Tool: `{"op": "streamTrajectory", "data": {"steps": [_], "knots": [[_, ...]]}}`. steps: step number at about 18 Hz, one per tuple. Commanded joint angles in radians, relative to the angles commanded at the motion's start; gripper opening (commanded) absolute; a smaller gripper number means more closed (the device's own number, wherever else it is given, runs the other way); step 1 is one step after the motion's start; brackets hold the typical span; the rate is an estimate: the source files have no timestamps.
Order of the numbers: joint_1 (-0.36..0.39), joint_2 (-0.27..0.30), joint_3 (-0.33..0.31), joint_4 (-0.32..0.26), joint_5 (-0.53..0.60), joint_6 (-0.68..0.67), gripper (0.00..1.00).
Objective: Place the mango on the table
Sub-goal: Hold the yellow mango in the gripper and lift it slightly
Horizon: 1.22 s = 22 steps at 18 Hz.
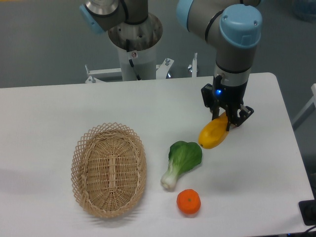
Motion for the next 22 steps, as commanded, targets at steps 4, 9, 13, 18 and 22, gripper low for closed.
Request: {"op": "streamTrajectory", "data": {"steps": [4, 9, 13, 18, 22], "knots": [[0.002, 0.0, -0.005, 0.002, 0.0, 0.0, 0.47], [-0.002, -0.008, -0.006, 0.008, 0.005, 0.0, 0.47], [-0.006, -0.015, -0.017, 0.026, 0.005, -0.002, 0.47], [-0.011, -0.058, -0.025, 0.095, 0.005, -0.015, 0.47], [-0.012, -0.141, -0.025, 0.193, 0.009, 0.008, 0.47]]}}
